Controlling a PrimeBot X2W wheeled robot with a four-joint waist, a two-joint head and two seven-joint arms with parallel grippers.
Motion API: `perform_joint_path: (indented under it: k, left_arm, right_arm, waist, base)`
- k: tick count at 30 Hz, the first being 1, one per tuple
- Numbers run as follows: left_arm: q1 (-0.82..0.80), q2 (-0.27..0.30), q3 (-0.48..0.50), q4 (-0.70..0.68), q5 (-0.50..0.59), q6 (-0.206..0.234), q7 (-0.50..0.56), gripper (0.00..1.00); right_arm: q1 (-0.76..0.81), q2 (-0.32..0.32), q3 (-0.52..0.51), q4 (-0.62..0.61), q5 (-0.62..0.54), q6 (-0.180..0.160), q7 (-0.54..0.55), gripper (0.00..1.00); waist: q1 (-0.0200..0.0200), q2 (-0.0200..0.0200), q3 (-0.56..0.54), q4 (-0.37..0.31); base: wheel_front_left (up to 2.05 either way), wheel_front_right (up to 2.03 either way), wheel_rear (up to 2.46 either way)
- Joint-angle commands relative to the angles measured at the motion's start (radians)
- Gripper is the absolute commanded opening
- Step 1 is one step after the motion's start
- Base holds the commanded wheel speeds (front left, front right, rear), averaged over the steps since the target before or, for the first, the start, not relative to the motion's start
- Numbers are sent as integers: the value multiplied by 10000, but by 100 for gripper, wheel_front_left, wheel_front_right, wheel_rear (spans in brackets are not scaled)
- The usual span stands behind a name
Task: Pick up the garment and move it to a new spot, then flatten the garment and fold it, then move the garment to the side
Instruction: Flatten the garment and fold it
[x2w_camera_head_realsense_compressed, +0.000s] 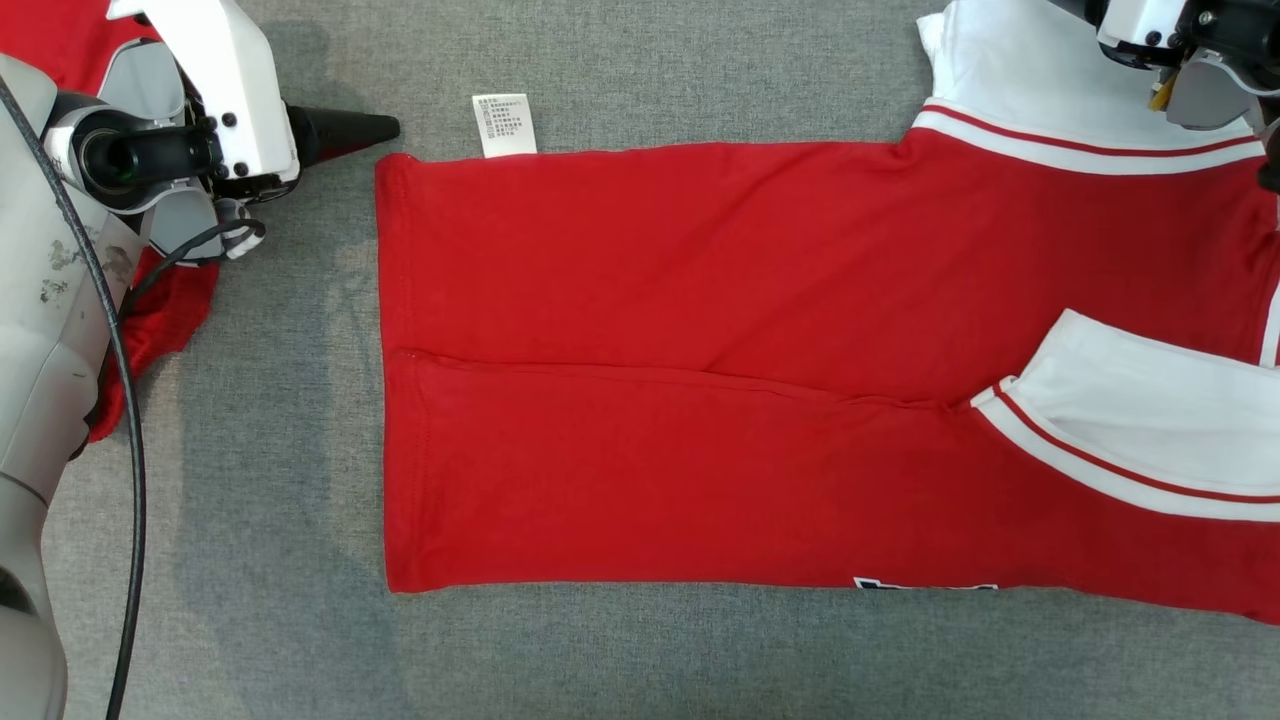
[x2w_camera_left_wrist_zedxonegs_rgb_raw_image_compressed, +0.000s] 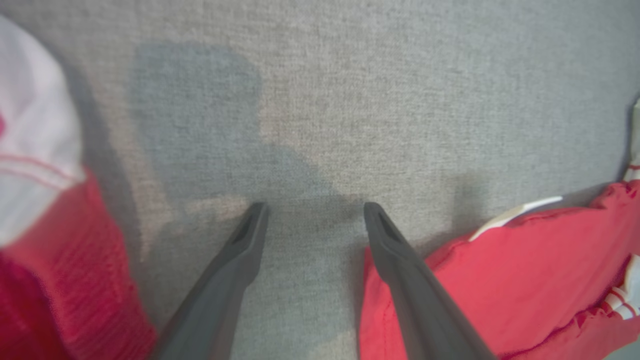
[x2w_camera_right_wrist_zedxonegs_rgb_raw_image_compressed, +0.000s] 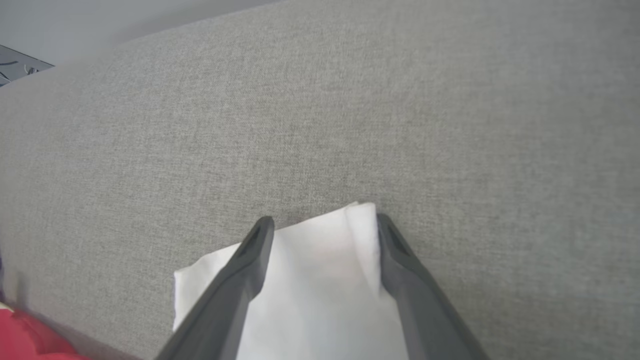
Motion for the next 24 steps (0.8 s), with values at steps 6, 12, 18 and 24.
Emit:
perform_joint_path:
  k: [6, 12, 18, 24]
  left_arm:
    - [908, -8, -509, 523, 308, 93, 255, 100]
    - [1301, -181, -446, 163, 25, -88, 258, 100]
    - [1406, -197, -368, -241, -298, -142, 655, 100]
    - [1690, -97, -450, -813, -462, -152, 1023, 100]
  right_arm:
    - [250, 44, 201, -198, 192, -1, -227, 100]
    - [419, -31, 348, -248, 337, -1, -248, 100]
    - [391, -63, 460, -278, 412, -1, -276, 100]
    - [490, -100, 554, -299, 527, -1, -336, 100]
  waist:
    - [0, 0, -134, -28]
    - [0, 0, -258, -3]
    - [0, 0, -308, 27]
    - [0, 0, -334, 60]
  base:
    - [0, 0, 0]
    - [0, 0, 0]
    - [0, 0, 0]
    - [0, 0, 0]
